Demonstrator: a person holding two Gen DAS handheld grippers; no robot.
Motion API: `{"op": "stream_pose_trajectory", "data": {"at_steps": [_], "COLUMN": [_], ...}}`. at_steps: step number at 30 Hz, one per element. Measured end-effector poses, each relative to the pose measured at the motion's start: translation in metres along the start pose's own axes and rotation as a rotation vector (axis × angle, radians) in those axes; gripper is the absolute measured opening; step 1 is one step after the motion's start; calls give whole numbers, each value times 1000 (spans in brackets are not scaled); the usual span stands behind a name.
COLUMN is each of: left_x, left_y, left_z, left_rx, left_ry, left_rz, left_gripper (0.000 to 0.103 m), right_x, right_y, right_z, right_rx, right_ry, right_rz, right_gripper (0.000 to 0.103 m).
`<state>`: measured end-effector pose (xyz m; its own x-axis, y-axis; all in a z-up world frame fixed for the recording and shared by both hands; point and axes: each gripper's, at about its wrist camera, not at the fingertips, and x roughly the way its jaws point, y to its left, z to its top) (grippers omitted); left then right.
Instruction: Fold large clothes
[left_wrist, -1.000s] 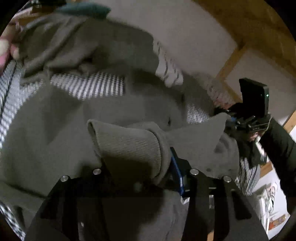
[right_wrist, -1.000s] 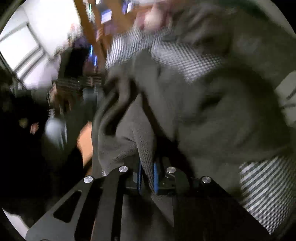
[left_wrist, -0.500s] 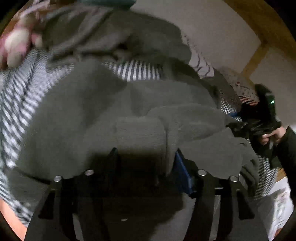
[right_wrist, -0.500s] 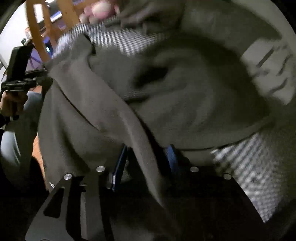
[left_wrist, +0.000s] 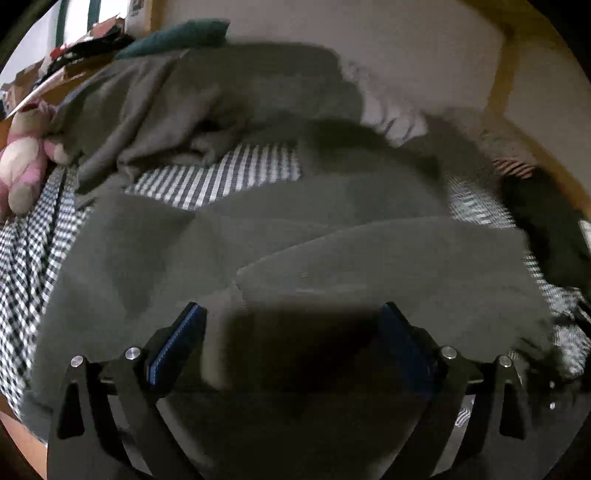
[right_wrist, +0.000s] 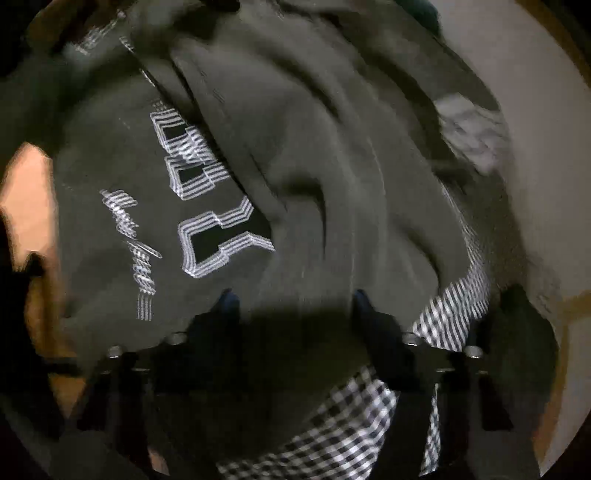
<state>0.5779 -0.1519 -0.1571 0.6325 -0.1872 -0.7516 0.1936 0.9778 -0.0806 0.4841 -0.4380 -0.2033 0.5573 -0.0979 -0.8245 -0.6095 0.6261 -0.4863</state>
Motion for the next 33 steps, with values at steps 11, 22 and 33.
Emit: {"op": "stream_pose_trajectory", "data": {"at_steps": [11, 22, 33], "left_x": [18, -42, 26], "left_y": [33, -1, -8], "left_z": [-16, -6, -17], "left_rx": [-61, 57, 154], "left_ry": [72, -87, 55], "left_rz": [20, -58, -5], "left_gripper": [94, 94, 95], "right_x": [-22, -90, 45], "right_y": [-16, -66, -86], "right_z": [-43, -23, -3], "right_rx": [153, 511, 556], "right_ry": [21, -271, 66], "right_rz": [-10, 192, 231], "right_gripper": [14, 94, 84]}}
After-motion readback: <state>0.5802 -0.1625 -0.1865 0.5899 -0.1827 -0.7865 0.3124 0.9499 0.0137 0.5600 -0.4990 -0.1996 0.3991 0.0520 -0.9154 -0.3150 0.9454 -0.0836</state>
